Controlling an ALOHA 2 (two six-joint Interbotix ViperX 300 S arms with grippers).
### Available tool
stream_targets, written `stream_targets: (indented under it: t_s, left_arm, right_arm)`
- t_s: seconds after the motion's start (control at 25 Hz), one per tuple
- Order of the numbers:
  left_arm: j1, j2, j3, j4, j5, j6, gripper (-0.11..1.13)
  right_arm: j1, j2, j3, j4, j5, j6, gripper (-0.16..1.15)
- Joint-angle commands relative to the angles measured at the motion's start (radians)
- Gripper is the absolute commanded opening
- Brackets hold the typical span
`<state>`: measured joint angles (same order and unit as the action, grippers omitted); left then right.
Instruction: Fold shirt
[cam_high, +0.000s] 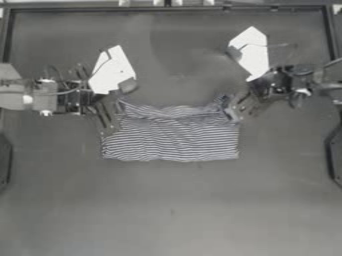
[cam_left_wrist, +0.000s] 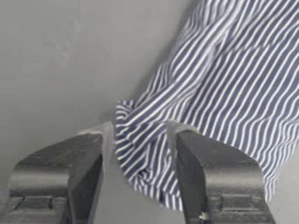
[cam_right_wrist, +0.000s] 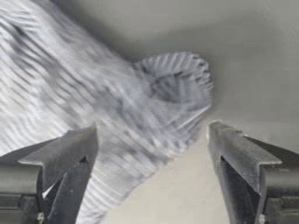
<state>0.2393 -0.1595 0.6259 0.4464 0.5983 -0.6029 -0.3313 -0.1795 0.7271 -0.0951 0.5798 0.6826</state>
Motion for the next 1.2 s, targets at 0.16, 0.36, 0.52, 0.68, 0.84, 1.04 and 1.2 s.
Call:
stream_targets:
  t_s: [0.16,0.36,0.52,0.68,0.84,1.04,1.2]
  left_arm:
    - [-0.008,-0.087,-0.012,0.008,-0.075,0.000,0.79]
    - [-0.028,-0.094,-0.012,0.040,-0.127,0.000,0.79]
    - [-0.038,-0.095,-0.012,0.052,-0.129,0.000,0.79]
    - [-0.041,-0.100,-0.012,0.067,-0.150,0.000,0.79]
    - [-0.040,-0.095,-0.011,0.067,-0.161,0.000,0.79]
    - [-0.040,-0.091,-0.011,0.074,-0.175,0.000,0.79]
    - [-0.040,-0.087,-0.011,0.080,-0.184,0.000,0.79]
  right_arm:
    - [0.023,-0.112,0.021,0.147,-0.006,0.012,0.99]
    - [0.069,-0.132,0.080,0.172,-0.060,0.106,0.99]
    - [0.095,-0.183,0.150,0.117,-0.124,0.244,0.99]
    - [0.126,-0.204,0.193,0.012,-0.149,0.413,0.99]
    - [0.163,-0.192,0.209,-0.133,-0.158,0.620,0.99]
    - [0.199,-0.163,0.236,-0.334,-0.201,0.899,0.99]
    - [0.215,-0.141,0.267,-0.463,-0.259,1.097,0.99]
